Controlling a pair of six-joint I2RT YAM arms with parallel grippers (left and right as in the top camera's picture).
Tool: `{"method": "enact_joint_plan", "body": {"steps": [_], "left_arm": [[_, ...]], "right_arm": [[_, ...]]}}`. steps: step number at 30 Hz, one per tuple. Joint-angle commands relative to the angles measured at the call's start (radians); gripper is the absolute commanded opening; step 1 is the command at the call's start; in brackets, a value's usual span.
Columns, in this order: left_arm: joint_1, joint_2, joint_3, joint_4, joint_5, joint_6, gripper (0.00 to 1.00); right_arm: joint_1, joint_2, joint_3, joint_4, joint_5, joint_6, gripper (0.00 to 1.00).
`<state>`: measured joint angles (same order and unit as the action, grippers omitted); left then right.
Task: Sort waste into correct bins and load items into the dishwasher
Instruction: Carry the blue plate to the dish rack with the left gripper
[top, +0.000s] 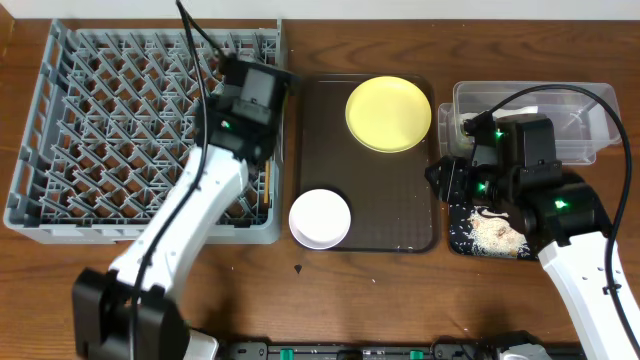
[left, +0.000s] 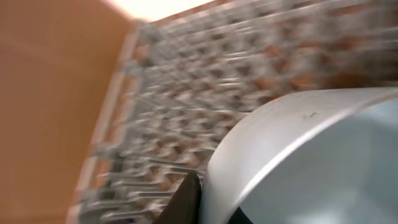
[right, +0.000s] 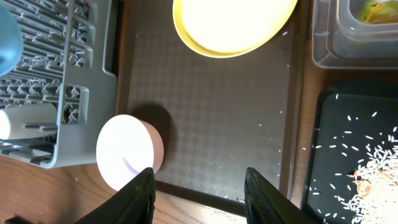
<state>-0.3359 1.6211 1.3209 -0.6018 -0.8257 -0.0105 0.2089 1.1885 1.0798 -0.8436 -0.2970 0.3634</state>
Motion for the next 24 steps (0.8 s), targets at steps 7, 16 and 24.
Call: {"method": "enact_joint_plan", "body": {"steps": [7, 16, 24], "left_arm": [[0.009, 0.208, 0.000, 0.048, -0.356, 0.043, 0.08], [-0.039, 0.345, 0.000, 0.099, -0.547, 0.043, 0.07], [-0.158, 0.348, 0.000, 0.091, -0.544, 0.040, 0.08]], "right_arm": [[0.008, 0.003, 0.005, 0.014, -0.006, 0.006, 0.45], [0.008, 0.003, 0.005, 0.021, -0.006, 0.006, 0.45], [0.008, 0.003, 0.005, 0.021, -0.007, 0.006, 0.45]]}}
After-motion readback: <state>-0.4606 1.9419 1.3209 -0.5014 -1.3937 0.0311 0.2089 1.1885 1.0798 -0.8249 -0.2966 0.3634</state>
